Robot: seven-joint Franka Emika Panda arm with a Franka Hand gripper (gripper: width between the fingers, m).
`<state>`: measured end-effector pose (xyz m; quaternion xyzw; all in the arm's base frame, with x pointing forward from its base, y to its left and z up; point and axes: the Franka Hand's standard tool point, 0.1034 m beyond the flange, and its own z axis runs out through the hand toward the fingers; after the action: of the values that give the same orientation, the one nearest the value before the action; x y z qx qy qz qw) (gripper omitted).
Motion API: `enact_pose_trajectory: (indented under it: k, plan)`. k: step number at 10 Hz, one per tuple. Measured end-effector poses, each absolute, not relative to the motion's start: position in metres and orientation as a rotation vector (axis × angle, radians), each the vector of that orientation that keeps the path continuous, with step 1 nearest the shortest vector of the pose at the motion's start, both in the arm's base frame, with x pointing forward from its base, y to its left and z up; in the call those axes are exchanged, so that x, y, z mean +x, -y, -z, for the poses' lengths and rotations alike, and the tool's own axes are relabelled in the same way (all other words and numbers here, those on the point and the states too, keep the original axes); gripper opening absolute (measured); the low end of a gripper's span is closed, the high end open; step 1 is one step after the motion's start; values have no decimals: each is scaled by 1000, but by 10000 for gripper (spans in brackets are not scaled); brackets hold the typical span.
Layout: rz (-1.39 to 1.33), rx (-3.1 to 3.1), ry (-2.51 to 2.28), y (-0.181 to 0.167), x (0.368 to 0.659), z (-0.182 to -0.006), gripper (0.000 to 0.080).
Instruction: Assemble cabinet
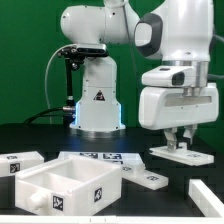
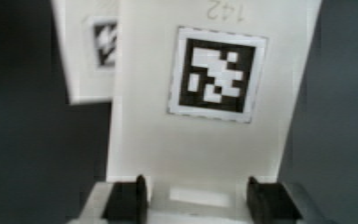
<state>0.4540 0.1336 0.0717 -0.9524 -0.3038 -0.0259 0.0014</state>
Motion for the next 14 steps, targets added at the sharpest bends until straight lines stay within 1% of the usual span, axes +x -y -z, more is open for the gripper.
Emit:
enact_pose_trajectory:
  k: [1,2,4,5,7,9,10,13,14]
  plan:
    - [101,-2979,964,-135,434,-65,261]
    - [129,-2966,976,-138,421,-59,261]
    - [116,-2969,974,-137,424,-60,261]
    - [115,-2962,993,-137,423,-56,261]
    - [117,-2912,1101,-139,417,-35,261]
    - [119,-2900,1106,-140,414,-20,261]
    - [148,-2896,1101,-142,415,-16,261]
    - [164,-2897,1093,-142,417,-16,261]
    - [126,-2890,1132,-136,416,-18,356]
